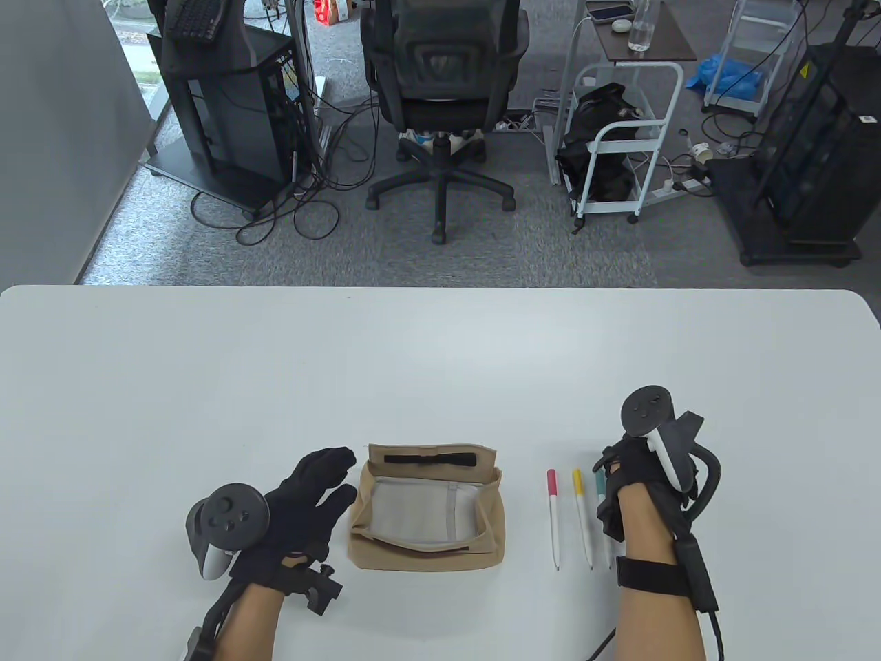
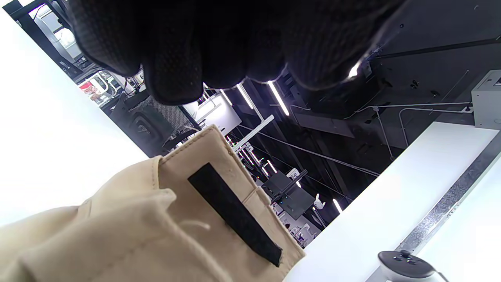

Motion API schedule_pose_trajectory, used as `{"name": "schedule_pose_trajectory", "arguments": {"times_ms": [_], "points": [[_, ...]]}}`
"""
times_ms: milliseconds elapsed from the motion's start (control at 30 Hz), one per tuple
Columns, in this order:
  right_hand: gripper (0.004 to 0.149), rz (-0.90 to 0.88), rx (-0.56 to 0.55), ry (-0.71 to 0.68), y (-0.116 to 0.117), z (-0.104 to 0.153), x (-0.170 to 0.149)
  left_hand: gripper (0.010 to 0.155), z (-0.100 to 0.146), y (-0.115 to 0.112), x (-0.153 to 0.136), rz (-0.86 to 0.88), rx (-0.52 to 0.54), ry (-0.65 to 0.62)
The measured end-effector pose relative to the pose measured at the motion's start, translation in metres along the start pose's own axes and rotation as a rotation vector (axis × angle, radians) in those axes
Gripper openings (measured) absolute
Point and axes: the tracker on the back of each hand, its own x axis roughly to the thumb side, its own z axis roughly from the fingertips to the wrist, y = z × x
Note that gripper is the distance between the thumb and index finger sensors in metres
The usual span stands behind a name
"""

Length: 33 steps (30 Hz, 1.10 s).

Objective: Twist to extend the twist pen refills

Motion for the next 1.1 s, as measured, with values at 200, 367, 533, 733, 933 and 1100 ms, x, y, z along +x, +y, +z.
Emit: {"name": "schedule_pose_trajectory", "arguments": {"times_ms": [200,367,533,733,933,1100], "points": [[0.048,0.076,-0.008,0.043,0.019,-0.007,-0.007,0.063,0.002,-0.001,0.001,-0.001,-0.004,-0.003],[0.049,0.133,-0.030,0.053,0.029,-0.009,-0.008,0.063,0.003,-0.002,0.002,-0.009,-0.006,-0.011],[0.049,0.171,-0.041,0.055,0.038,-0.011,-0.008,0.063,0.003,-0.001,0.002,-0.010,-0.001,-0.013],[0.049,0.213,-0.063,0.059,0.044,-0.010,-0.006,0.064,0.004,-0.001,0.003,-0.018,-0.004,-0.016],[0.057,0.221,-0.022,0.087,0.038,-0.009,-0.005,0.064,0.004,-0.002,0.004,-0.031,-0.013,-0.020],[0.059,0.144,-0.122,0.037,0.001,0.005,0.009,0.064,0.003,-0.003,0.006,-0.036,-0.025,-0.026]]}}
